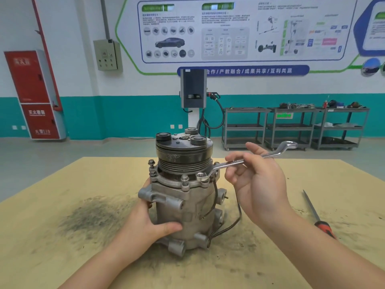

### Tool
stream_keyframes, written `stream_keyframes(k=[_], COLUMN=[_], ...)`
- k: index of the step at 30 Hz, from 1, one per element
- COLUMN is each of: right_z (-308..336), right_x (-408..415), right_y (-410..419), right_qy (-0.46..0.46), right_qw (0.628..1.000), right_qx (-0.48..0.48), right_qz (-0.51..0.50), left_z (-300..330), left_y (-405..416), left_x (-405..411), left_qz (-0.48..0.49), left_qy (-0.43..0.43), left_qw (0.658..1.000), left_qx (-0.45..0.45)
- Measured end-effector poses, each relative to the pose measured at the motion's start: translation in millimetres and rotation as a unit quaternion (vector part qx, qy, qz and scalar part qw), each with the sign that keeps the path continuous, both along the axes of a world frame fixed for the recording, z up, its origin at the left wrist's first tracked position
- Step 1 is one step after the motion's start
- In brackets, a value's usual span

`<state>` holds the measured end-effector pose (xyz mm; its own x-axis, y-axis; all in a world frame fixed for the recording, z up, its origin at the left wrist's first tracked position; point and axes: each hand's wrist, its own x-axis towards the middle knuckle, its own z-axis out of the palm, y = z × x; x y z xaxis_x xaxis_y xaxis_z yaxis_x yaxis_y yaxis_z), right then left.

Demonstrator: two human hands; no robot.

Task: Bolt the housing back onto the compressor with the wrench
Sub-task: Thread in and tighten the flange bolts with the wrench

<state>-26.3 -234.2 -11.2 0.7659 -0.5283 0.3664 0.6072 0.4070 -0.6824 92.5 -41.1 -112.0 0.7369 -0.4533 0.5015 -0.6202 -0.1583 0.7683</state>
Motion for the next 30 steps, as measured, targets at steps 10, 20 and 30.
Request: stream_keyframes(k=[10,20,30], right_z=[0,-19,-32], right_x=[5,7,-11], right_y=[-13,-5,26], right_qy=[-0.022,-0.098,-0.247], right_qw=[1.000,0.987,0.671], right_qx=[-0.016,-0.093,-0.621], right_qz=[0.012,-0.092,-0.321], left_z=[4,4,3], left_y=[0,1,2], left_x=[-3,-3,-5], left_qz=[-0.004,-0.028,0.012], left_qy=[0.000,0.049,0.051], left_qw=[1.000,0.998,0.992], left_qx=[0.012,-0.012,-0.116])
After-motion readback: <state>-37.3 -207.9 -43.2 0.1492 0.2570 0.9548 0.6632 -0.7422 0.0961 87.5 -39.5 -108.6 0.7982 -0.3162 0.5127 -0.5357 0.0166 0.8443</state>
